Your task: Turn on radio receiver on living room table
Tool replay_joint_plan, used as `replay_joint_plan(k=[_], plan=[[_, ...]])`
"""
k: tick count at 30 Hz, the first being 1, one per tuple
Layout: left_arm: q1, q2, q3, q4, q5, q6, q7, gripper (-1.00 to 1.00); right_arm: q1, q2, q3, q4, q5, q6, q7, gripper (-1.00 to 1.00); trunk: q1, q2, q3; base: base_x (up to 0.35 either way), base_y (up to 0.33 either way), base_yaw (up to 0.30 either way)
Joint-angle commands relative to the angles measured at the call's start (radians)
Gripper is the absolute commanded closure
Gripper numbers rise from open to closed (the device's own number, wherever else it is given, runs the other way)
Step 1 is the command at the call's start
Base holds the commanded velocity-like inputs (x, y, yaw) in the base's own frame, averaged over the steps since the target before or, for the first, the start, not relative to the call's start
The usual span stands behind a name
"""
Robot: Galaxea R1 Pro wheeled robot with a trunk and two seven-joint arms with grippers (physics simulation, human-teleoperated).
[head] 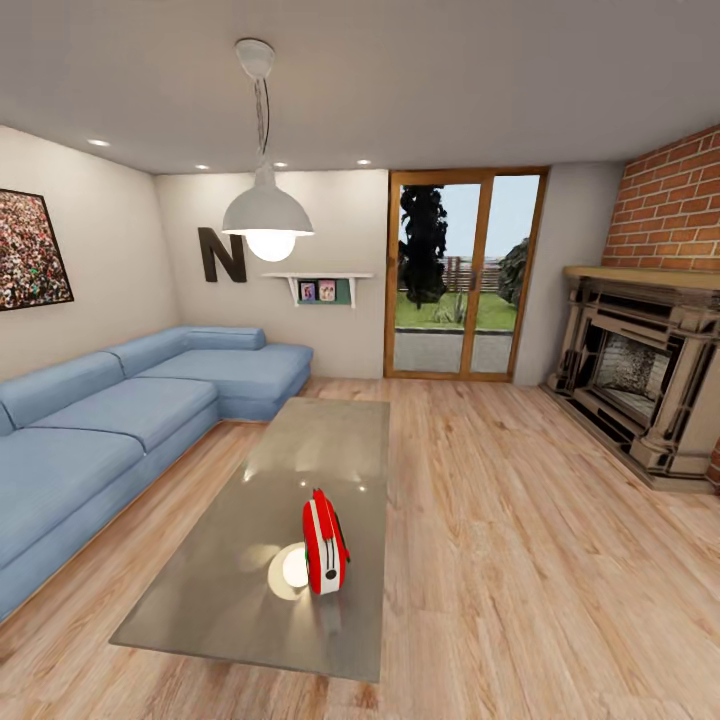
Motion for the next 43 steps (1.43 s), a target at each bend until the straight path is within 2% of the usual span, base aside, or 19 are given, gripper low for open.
replay_joint_plan(k=[1, 4, 7, 18, 25, 43], plan=[[0.000, -0.001, 0.001, 0.001, 0.001, 0.000, 0.000, 1.00, 0.000, 0.003, -0.001, 0.000, -0.001, 0.000, 0.002, -1.00, 0.000, 0.000, 0.000, 0.000, 0.000, 0.000], [0.001, -0.004, 0.001, 0.006, 0.003, 0.001, 0.001, 1.00, 0.000, 0.016, -0.001, 0.000, -0.002, 0.000, 0.005, -1.00, 0.000, 0.000, 0.000, 0.000, 0.000, 0.000], [0.000, -0.007, 0.001, 0.058, 0.006, -0.002, 0.000, 1.00, 0.001, 0.026, -0.001, 0.000, -0.003, 0.000, 0.006, -1.00, 0.000, 0.000, 0.000, 0.000, 0.000, 0.000], [0.000, -0.046, 0.003, 0.119, 0.006, 0.000, -0.001, 1.00, 0.000, 0.031, -0.001, 0.000, -0.002, 0.000, 0.006, -1.00, 0.000, 0.000, 0.000, 0.000, 0.000, 0.000], [0.000, -0.048, 0.003, 0.206, 0.006, 0.000, -0.001, 1.00, 0.001, 0.031, -0.001, 0.000, -0.002, 0.000, 0.006, -1.00, 0.000, 0.000, 0.000, 0.000, 0.000, 0.000], [0.000, -0.047, 0.003, 0.214, 0.005, -0.001, -0.001, 1.00, 0.000, 0.031, -0.001, 0.000, -0.002, 0.000, 0.006, -1.00, 0.000, 0.000, 0.000, 0.000, 0.000, 0.000]])
